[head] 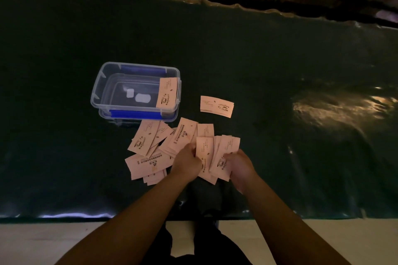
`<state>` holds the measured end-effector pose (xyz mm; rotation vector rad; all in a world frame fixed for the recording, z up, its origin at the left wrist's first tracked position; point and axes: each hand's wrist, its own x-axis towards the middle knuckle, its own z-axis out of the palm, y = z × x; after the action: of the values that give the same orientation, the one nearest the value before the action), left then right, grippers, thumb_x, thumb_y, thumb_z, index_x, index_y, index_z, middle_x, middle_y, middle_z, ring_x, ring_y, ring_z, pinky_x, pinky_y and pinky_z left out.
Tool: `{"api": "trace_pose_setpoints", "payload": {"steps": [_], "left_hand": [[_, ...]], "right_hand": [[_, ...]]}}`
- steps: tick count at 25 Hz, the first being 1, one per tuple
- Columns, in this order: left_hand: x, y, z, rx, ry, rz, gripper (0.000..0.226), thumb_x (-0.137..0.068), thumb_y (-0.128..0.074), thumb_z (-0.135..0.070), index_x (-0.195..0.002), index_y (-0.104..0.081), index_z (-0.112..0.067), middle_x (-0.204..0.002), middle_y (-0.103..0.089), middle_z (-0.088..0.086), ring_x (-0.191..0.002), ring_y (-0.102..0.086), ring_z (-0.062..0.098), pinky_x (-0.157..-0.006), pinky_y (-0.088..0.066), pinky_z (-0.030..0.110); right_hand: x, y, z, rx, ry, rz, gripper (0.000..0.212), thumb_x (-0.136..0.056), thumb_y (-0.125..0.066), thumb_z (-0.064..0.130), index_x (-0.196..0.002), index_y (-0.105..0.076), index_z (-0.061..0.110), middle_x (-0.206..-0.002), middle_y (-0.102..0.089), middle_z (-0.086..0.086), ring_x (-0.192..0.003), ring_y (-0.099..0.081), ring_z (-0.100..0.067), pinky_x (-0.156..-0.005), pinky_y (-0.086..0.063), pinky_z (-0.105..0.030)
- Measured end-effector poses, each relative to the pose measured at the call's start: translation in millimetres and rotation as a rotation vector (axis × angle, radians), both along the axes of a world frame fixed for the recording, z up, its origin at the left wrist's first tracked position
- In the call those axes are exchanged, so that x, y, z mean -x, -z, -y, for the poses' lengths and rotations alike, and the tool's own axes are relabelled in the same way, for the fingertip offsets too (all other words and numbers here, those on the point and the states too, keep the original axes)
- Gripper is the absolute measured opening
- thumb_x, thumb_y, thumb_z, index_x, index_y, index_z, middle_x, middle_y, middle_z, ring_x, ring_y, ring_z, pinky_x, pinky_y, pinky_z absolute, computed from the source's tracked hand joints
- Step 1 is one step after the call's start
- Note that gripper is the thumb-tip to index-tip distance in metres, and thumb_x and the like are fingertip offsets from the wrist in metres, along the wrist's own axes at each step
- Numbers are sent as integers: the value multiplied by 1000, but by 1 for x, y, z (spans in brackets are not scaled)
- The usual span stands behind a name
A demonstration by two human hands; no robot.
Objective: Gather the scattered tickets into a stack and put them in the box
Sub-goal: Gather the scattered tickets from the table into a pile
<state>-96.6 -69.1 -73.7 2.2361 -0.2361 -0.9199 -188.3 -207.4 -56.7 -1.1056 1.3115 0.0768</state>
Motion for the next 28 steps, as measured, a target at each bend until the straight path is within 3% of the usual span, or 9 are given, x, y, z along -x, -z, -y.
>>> {"api": "trace_pose_setpoints", "payload": {"steps": [3,7,11,13,15,18,20,25,28], "left_hand": [[-3,-3,4,-4,-22,-19,13,-102,-51,-21,-101,-56,-33,-90,-62,-9,-78,-62,6,-57,-42,22],[-8,-10,7,15,-16,-74,15,-104,-49,-23,-113,-57,-32,-94,-61,-12,-81,-63,4,-58,-44,20],[1,-12,20,45,90,-29,17,-103,-52,-20,-108,-62,-33,-94,-67,-10,-79,-68,4,-58,-46,17],[8,-11,27,21,122,51,16,-104,-52,-20,-105,-66,-29,-97,-69,-6,-77,-66,4,-58,-46,16],[12,-8,29,35,161,81,20,-106,-49,-25,-102,-69,-26,-101,-72,-2,-76,-66,4,-60,-49,17],[10,-6,22,31,136,129,17,-101,-57,-20,-112,-69,-21,-117,-69,2,-98,-66,13,-85,-56,29],[6,-5,14,-39,17,159,37,-93,-65,-15,-129,-62,-23,-133,-56,2,-117,-56,18,-95,-48,30],[2,-6,20,-38,-135,11,53,-93,-65,-10,-139,-46,-28,-137,-49,0,-80,-52,7,-56,-44,17],[5,-5,25,19,-125,-20,53,-95,-62,-8,-142,-46,-28,-143,-50,0,-96,-55,8,-54,-38,16]], "right_hand": [[2,0,5,-36,31,12,19,-106,-55,6,-114,-63,22,-120,-70,-9,-109,-70,-31,-97,-59,-57],[2,-1,5,-47,26,24,26,-105,-52,3,-125,-63,16,-120,-73,-11,-109,-72,-33,-93,-60,-57],[0,-1,0,-118,73,106,21,-105,-53,11,-113,-71,18,-109,-79,-12,-100,-76,-33,-77,-63,-50],[0,-4,-2,-180,111,123,22,-109,-54,28,-117,-73,19,-111,-81,-14,-105,-76,-36,-85,-63,-55],[3,0,0,-83,-20,108,26,-107,-61,24,-131,-69,20,-117,-80,-11,-107,-77,-33,-93,-63,-56],[8,3,13,28,-14,48,39,-103,-63,11,-140,-63,21,-123,-76,-9,-108,-75,-30,-96,-62,-56],[13,2,28,25,39,10,41,-103,-63,11,-141,-62,24,-125,-73,-9,-111,-74,-32,-99,-60,-60],[13,-1,35,-2,-100,-21,41,-101,-62,10,-136,-62,31,-134,-69,-9,-118,-69,-34,-102,-57,-66],[7,0,29,31,-157,-12,54,-101,-60,5,-150,-53,28,-146,-63,-8,-124,-64,-32,-104,-56,-64]]}}
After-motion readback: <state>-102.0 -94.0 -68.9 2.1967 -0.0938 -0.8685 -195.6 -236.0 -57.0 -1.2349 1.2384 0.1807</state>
